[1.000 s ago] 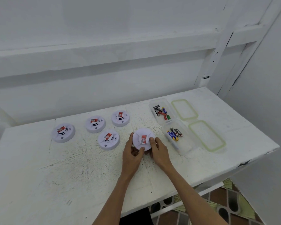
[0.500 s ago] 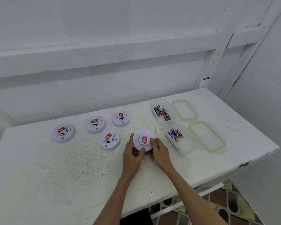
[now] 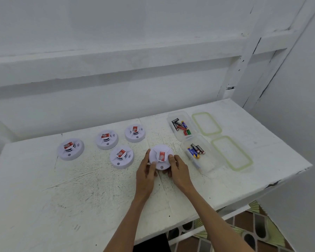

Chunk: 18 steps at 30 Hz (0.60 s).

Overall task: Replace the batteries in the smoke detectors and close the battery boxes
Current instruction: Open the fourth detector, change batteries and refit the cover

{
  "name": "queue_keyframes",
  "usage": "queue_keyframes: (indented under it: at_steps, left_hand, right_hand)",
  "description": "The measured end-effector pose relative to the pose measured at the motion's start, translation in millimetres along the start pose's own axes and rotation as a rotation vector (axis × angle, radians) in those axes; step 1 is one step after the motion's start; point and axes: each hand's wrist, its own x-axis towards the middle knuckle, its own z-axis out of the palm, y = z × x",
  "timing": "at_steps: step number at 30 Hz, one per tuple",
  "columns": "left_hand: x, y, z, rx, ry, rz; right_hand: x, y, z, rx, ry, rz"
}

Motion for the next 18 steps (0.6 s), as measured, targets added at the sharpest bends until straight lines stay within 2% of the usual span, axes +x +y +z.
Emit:
queue_keyframes:
  at_steps: [18]
  left_hand:
    - [-0.4, 3.0, -0.4, -0.005, 0.032, -0.045]
  right_hand:
    - [-0.2, -0.7, -1.2, -0.007, 0.002, -0.023]
